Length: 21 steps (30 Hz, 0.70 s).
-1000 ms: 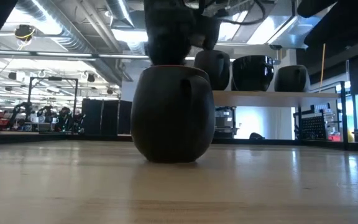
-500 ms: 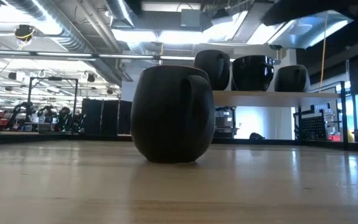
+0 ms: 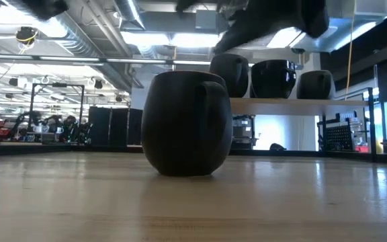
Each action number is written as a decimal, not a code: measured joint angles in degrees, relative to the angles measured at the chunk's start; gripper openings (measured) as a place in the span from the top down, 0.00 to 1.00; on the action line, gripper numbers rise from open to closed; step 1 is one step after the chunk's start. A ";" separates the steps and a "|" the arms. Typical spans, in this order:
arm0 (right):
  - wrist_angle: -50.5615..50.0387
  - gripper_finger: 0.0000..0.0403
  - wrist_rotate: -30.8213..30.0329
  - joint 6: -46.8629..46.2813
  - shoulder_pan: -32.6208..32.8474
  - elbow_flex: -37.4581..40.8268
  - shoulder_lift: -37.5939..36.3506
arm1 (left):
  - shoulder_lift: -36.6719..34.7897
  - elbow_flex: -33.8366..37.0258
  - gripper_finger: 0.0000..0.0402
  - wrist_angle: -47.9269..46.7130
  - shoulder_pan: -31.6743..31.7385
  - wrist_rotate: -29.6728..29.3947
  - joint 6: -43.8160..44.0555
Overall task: Place coffee mugs
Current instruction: Put the orange mug on the shelf
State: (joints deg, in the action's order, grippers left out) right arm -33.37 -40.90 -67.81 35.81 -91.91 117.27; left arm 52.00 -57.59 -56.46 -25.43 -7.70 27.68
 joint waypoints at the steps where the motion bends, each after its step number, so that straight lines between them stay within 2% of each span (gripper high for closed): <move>1: -1.13 0.39 1.03 -1.48 -0.50 -0.31 0.40 | -2.24 1.89 0.71 0.04 -0.51 0.00 1.89; 5: -3.36 0.41 4.59 -5.87 -2.26 -0.26 0.85 | -9.02 7.20 0.71 0.11 -2.66 -0.09 6.41; 9: -6.12 0.43 6.01 -9.92 -2.95 -0.34 0.79 | -12.87 9.09 0.71 0.17 -3.98 -0.02 7.83; 21: -4.65 0.45 4.88 -17.96 -3.28 -0.30 5.46 | -14.29 9.17 0.71 0.21 -4.55 1.34 6.45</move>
State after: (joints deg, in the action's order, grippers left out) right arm -38.02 -36.02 -85.76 32.53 -92.20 122.74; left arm 37.71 -48.42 -56.25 -29.98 -6.37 34.13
